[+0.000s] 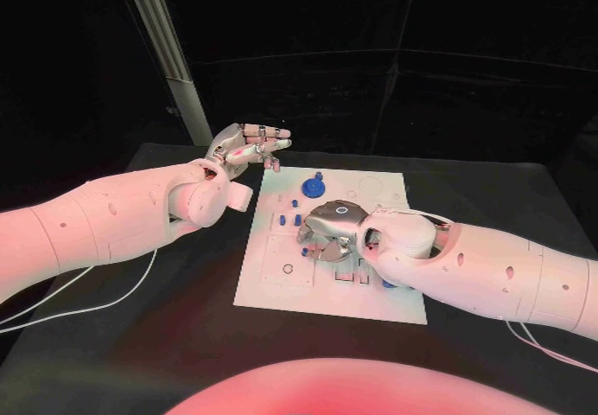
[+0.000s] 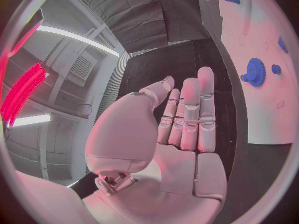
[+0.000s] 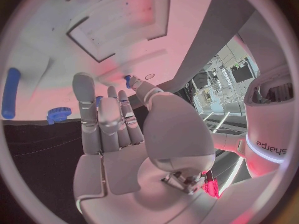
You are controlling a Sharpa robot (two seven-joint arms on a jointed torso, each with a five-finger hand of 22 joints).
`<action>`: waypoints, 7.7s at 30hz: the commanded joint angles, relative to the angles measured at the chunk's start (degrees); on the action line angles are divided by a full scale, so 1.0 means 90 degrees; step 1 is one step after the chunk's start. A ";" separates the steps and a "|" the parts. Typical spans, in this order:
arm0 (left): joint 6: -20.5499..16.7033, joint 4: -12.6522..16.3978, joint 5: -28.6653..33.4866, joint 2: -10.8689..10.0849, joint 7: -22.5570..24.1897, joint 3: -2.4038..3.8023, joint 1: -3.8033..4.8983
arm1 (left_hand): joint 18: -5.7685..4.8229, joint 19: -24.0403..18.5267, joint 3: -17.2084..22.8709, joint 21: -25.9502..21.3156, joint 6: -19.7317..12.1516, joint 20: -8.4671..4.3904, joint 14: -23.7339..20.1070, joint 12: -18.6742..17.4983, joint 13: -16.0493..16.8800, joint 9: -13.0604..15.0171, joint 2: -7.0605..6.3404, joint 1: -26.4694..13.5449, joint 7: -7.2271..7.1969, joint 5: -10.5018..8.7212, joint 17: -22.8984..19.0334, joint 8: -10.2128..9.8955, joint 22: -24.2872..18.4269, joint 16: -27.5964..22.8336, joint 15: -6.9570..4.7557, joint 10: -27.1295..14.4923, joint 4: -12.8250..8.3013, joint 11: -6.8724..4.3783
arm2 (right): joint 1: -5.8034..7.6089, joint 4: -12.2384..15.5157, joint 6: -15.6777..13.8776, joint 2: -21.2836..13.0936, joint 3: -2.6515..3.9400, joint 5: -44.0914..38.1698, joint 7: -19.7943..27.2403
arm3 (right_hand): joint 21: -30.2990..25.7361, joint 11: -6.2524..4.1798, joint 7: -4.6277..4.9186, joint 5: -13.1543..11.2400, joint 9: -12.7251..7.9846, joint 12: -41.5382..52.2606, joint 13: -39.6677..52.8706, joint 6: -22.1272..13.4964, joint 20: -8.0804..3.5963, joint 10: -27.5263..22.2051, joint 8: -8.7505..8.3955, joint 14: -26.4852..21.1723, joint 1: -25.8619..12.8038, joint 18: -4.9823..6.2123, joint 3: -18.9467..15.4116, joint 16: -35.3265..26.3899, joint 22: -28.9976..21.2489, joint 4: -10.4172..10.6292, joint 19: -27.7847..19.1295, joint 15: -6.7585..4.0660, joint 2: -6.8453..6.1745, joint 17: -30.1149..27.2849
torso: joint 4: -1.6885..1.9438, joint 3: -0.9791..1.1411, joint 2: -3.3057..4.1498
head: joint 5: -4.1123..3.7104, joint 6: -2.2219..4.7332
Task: Assemble the parts on the task board
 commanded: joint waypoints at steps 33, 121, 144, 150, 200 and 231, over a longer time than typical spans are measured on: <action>0.0170 -0.0027 0.0007 -0.0012 -0.0067 0.0000 0.0012 | 0.0040 0.0005 -0.0038 -0.0047 -0.0026 -0.0011 -0.0034 0.0048 -0.0012 -0.0011 0.0020 0.0056 0.0038 0.0021 -0.0015 0.0042 -0.0017 -0.0032 0.0013 -0.0082 -0.0005 0.0008 | 0.0405 0.0281 0.0314 -0.1466 0.0490 0.0080 -0.0271 | -0.0933 -0.0114 -0.0279 0.0055 0.0015 0.0270 0.0009 -0.0404 -0.0058 -0.0796 -0.0012 -0.0219 0.0358 0.0234 -0.1031 -0.1001 -0.1176 -0.0017 -0.0476 -0.0036 -0.0033 -0.1261 | -0.0011 -0.0009 -0.0005 | -0.0232 0.0225; 0.0212 -0.0128 0.0007 -0.0020 -0.0110 -0.0001 0.0012 | 0.0041 0.0015 -0.0032 -0.0070 -0.0024 -0.0014 -0.0048 0.0104 -0.0011 -0.0009 0.0054 0.0125 0.0038 0.0022 -0.0049 0.0069 -0.0035 -0.0029 0.0011 -0.0125 -0.0047 0.0009 | 0.0388 0.1220 -0.0285 -0.1609 0.0496 0.1725 -0.0037 | 0.0601 -0.0312 -0.0271 -0.0250 0.0100 0.0280 0.0006 0.0991 -0.0218 0.1148 0.0183 0.0201 0.0397 -0.0078 0.0270 0.0471 0.0880 -0.0086 0.0451 -0.0210 0.0412 0.0022 | -0.0013 -0.0006 -0.0003 | -0.0184 0.0110; 0.0234 -0.0117 0.0006 0.0101 -0.0107 0.0000 0.0014 | 0.0041 0.0014 -0.0031 -0.0074 -0.0027 -0.0014 -0.0053 0.0112 -0.0012 -0.0009 0.0056 0.0132 0.0041 0.0021 -0.0055 0.0071 -0.0037 -0.0030 0.0012 -0.0131 -0.0052 0.0011 | 0.0006 0.0704 0.0052 -0.0135 0.0162 0.0940 0.0342 | 0.0598 -0.0287 -0.0245 -0.0217 0.0087 0.0213 0.0003 0.0951 -0.0204 0.1105 0.0146 0.0186 0.0412 -0.0074 0.0324 0.0477 0.0862 -0.0103 0.0423 -0.0191 0.0419 0.0008 | -0.0012 -0.0006 -0.0007 | 0.0068 0.0013; 0.0237 -0.0123 0.0006 0.0109 -0.0112 0.0000 0.0014 | 0.0041 0.0014 -0.0031 -0.0074 -0.0027 -0.0014 -0.0053 0.0112 -0.0012 -0.0009 0.0056 0.0132 0.0041 0.0021 -0.0055 0.0071 -0.0037 -0.0030 0.0012 -0.0131 -0.0052 0.0011 | -0.0043 0.0576 0.0154 -0.0034 0.0129 0.0729 0.0368 | 0.0604 -0.0286 -0.0243 -0.0203 0.0086 0.0206 0.0004 0.0950 -0.0202 0.1105 0.0143 0.0185 0.0422 -0.0075 0.0335 0.0484 0.0870 -0.0115 0.0421 -0.0189 0.0418 0.0014 | -0.0023 -0.0003 -0.0006 | 0.0117 0.0009; 0.0257 -0.0127 0.0006 0.0089 -0.0137 0.0000 0.0018 | 0.0041 0.0014 -0.0031 -0.0074 -0.0027 -0.0014 -0.0053 0.0112 -0.0012 -0.0009 0.0056 0.0132 0.0041 0.0021 -0.0055 0.0071 -0.0037 -0.0030 0.0012 -0.0131 -0.0052 0.0011 | -0.0092 0.0391 0.0276 0.0256 0.0026 0.0234 0.0138 | 0.0591 -0.0276 -0.0233 -0.0193 0.0083 0.0182 0.0008 0.0943 -0.0194 0.1104 0.0131 0.0171 0.0415 -0.0069 0.0351 0.0468 0.0843 -0.0128 0.0396 -0.0181 0.0404 -0.0021 | -0.0014 -0.0008 -0.0007 | 0.0144 -0.0079; 0.0279 -0.0135 0.0006 0.0066 -0.0163 -0.0001 0.0024 | 0.0038 0.0011 -0.0039 -0.0084 -0.0036 -0.0013 -0.0065 0.0134 -0.0013 -0.0011 0.0057 0.0129 0.0045 0.0021 -0.0070 0.0077 -0.0044 -0.0031 0.0016 -0.0151 -0.0055 0.0016 | -0.0091 0.0736 -0.1030 -0.0186 0.0029 0.0548 0.0415 | -0.0145 0.0052 0.0041 0.0145 0.0040 0.0423 0.0037 -0.0368 0.0077 -0.0471 0.0056 -0.0149 0.0202 0.0113 -0.1080 0.0018 -0.0210 0.0002 -0.0174 0.0093 0.0052 -0.0855 | -0.0031 -0.0003 -0.0021 | 0.0110 -0.0047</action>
